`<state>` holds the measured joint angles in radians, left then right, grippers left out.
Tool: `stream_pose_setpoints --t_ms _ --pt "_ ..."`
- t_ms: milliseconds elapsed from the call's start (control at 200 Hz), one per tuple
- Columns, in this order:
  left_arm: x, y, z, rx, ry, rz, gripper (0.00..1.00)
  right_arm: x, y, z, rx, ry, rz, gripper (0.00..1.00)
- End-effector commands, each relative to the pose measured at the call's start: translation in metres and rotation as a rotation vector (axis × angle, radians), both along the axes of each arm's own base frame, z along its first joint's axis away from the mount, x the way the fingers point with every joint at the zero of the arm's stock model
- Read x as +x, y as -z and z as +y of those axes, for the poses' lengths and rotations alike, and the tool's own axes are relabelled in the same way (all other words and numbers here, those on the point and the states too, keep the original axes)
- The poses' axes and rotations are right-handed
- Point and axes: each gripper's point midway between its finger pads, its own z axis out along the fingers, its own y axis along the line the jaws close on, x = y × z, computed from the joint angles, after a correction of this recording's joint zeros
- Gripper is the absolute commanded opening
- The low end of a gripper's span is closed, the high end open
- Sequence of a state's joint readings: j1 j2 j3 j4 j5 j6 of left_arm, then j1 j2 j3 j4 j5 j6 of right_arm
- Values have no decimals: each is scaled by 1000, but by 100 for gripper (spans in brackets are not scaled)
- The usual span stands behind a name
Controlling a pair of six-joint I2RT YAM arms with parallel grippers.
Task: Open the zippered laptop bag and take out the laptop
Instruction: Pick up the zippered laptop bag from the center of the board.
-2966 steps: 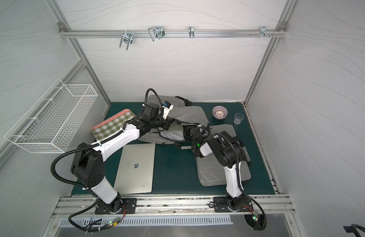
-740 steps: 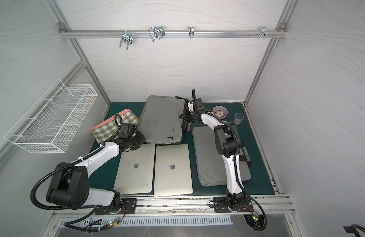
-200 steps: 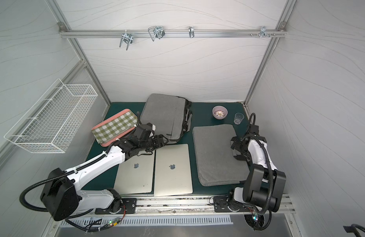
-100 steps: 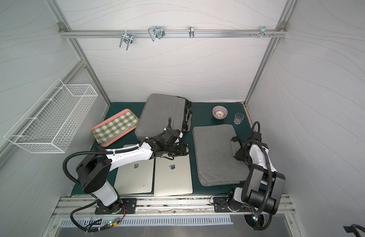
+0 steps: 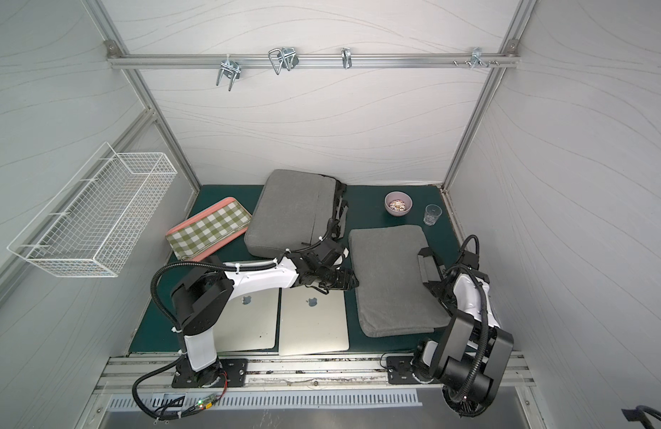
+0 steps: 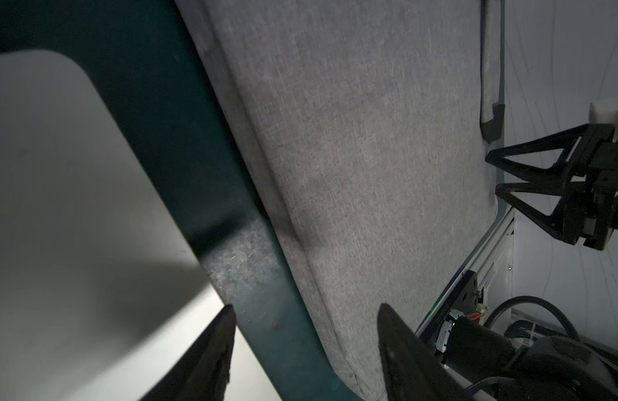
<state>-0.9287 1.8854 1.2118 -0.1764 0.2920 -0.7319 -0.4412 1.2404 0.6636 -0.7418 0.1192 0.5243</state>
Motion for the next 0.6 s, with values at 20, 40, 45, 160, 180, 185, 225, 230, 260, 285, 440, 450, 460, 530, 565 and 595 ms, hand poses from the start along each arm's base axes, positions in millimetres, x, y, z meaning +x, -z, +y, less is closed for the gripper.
stream_pose_setpoints --t_ms 20,40,45,160,180,185,225,230,260,285,440,450,460,530,565,595 --pt "-3 1 -15 -4 43 1 66 -10 3 -5 2 45 78 60" --pt "-4 3 -15 0 45 4 66 -10 1 -8 -10 49 86 59" --pt "-5 3 -15 0 46 5 66 -11 1 -9 -13 49 90 59" --pt "-6 9 -19 8 42 10 66 -10 1 -17 -45 22 132 64" --pt "-6 10 -20 9 40 11 66 -8 3 -17 -38 17 136 66" --pt "-6 11 -20 9 40 11 66 -8 3 -17 -36 16 136 66" --pt "-8 13 -22 13 41 16 66 -5 6 -16 -21 8 143 70" --pt "-8 13 -22 13 43 17 66 -5 6 -16 -20 7 145 70" --pt "-9 16 -23 21 44 22 66 0 8 -14 0 -4 131 72" --pt "-10 16 -24 23 46 23 66 5 10 -10 26 -20 110 74" --pt "-16 23 -23 49 42 37 66 6 22 1 100 -24 94 78" --pt "-17 23 -23 50 42 38 66 6 22 1 102 -25 99 78" --pt "-17 24 -23 49 40 39 66 5 22 2 103 -27 104 78" --pt "-19 24 -29 35 40 46 66 7 23 2 109 -25 101 77" --pt "-20 24 -33 35 48 47 66 8 25 4 120 -20 93 76" --pt "-22 24 -36 41 56 46 66 9 27 6 132 -15 90 74"
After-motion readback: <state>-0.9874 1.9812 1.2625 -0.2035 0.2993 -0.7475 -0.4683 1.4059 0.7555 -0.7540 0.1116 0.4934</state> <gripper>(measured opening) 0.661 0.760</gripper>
